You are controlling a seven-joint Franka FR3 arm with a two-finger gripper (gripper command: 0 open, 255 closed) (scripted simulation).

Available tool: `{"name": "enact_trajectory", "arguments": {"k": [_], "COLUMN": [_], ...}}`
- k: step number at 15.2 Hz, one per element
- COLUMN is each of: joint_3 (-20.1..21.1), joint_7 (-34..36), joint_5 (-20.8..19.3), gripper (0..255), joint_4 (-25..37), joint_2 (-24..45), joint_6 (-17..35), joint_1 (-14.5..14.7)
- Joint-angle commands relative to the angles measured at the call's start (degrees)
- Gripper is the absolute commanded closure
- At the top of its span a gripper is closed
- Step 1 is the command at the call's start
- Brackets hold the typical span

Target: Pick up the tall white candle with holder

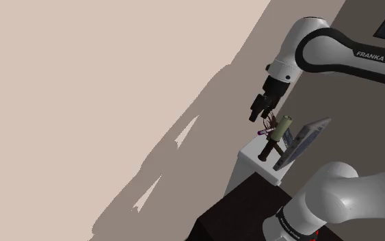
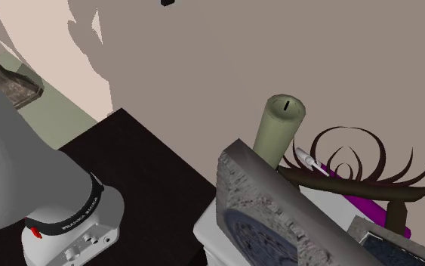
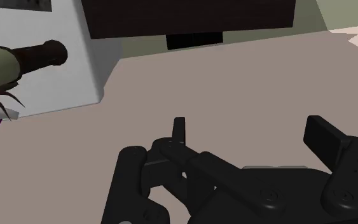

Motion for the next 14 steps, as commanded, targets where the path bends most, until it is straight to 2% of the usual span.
{"name": "enact_trajectory", "arguments": {"k": [1,14], "joint_3": [0.0,-14.7], "joint_7": [0.0,-16.5], "joint_5": [0.0,-13.4], "gripper": [0,0], "joint_4": [0.0,5.0], "joint_2": [0.0,7.4], "joint_6": [0.0,-2.3], "joint_1": [0.0,-6.9]}}
